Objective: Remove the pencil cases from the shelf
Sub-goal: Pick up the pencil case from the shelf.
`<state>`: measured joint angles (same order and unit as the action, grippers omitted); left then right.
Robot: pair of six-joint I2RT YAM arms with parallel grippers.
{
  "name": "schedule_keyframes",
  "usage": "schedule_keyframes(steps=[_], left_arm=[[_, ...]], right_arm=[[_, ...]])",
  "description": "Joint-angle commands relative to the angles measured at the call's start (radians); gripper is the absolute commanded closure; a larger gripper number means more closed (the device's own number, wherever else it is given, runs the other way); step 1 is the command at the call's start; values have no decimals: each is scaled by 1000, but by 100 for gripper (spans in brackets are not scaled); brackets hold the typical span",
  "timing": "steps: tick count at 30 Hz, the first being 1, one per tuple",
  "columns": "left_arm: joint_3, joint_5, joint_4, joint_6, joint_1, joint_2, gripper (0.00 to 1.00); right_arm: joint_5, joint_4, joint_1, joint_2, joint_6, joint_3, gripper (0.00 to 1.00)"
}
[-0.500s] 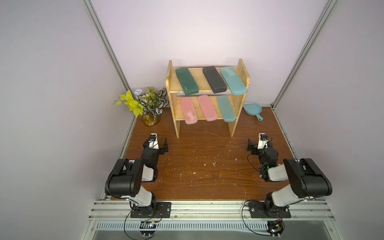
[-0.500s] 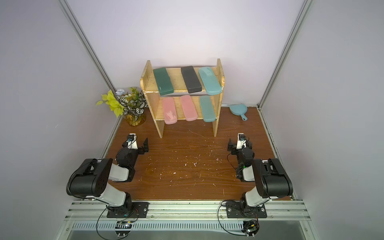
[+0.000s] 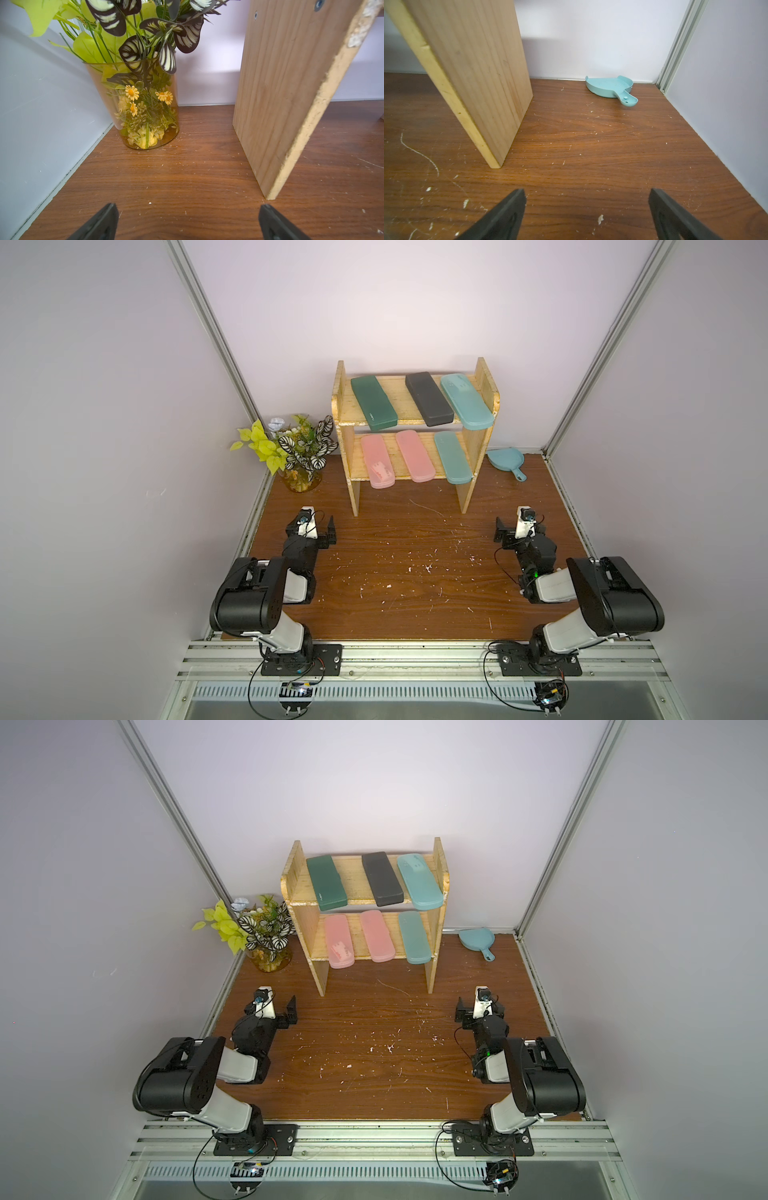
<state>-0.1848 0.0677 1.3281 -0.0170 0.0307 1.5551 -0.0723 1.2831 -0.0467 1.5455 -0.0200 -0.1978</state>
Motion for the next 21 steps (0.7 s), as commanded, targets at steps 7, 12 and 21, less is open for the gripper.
schedule_keyframes(steps=[7,12,21], left_arm=[[-9,4,4,12,-8,-6,1],[-10,4,4,10,-7,-5,1],[-8,3,4,12,-8,-8,1]], right_arm=[[7,44,-6,-2,-8,-15,1],[10,41,-5,-1,-5,-18,1],[23,39,1,-2,-3,-18,1]])
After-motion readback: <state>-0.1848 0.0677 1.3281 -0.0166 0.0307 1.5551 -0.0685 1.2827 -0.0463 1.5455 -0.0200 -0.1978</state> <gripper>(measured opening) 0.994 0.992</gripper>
